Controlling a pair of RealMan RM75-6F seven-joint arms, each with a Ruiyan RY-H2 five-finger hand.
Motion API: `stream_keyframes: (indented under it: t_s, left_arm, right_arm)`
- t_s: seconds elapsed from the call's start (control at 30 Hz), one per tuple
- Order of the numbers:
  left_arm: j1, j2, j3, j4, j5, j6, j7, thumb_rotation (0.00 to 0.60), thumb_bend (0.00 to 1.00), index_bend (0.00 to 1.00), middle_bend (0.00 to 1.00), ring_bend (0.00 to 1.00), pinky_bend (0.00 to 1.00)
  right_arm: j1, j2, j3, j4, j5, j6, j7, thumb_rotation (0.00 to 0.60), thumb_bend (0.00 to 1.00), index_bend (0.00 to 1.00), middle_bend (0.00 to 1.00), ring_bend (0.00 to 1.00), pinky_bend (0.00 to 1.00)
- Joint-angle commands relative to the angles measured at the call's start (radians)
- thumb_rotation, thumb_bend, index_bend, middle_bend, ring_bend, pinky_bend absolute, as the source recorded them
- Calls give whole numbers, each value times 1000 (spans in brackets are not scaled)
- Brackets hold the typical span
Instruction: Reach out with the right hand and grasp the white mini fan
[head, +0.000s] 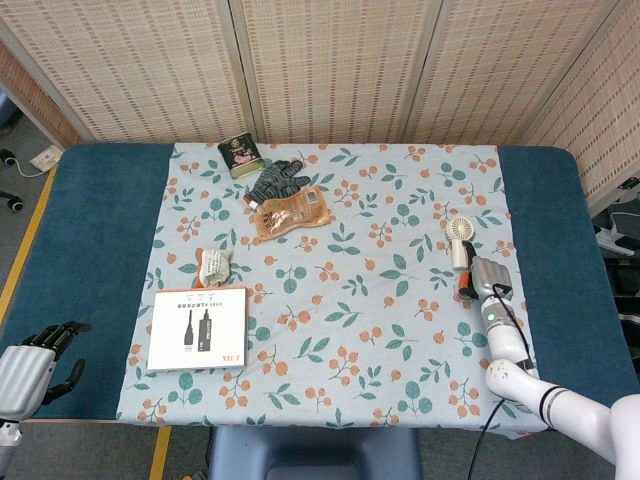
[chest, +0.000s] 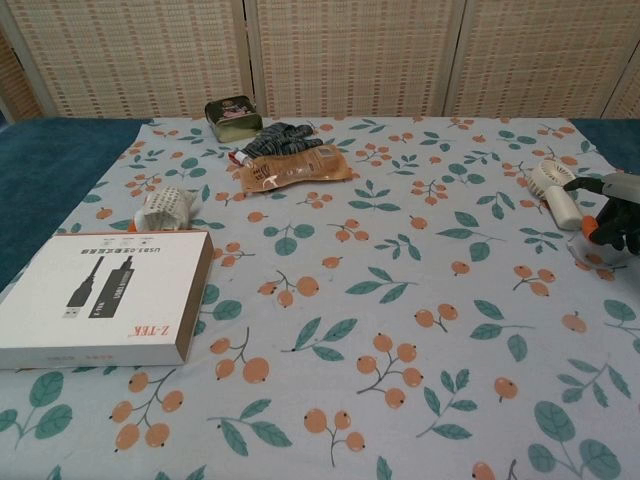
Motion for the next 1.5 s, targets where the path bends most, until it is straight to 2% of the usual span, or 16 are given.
stream_keyframes:
  t_s: [0.03,0.53,0.73,1.03,1.23,1.33,1.47,1.5]
  left_arm:
    - [1,1,0,-1,0,0,0,600,442,264,287,303,500]
    - [0,1,0,-1,1,0,-2,600,441,264,287,303,501]
    - [-1,3,1,-4,-2,-5,1,600,441,266,287,303,501]
    - [-2,1,2,-1,1,-6,0,600,441,266,287,304,501]
    - [-5,0,2,0,-3,-14,3,600,441,266,288,305,501]
    - [-4,-1,1,0,1,-8,6,600,441,267,288,306,501]
    - [-2,-3,1,0,6,0,9,600,441,267,288,306,501]
    - [-2,-3,1,0,7,1,10,600,441,267,288,306,501]
  right_arm:
    - [-1,-1,0,1,-1,-1,1,600,668,56,840,664,635]
    - [-14,-7,3,21,-11,-7,16,600,669,56,840,664,635]
    - [-26,16,21,-15,-48,14,48,600,669,56,840,664,635]
    - [-104,125,14,-206,-233,176,107,600,669,64,840,664,635]
    - [-206,212,-46,-382,-404,335,139,600,669,74,840,658,635]
    - [-268,233,-91,-442,-522,434,171,600,668,87,840,618,617]
    - [-320,237,-134,-460,-635,524,203,600,642,117,826,565,574]
    - [-327,237,-140,-460,-650,536,207,600,607,134,789,524,539]
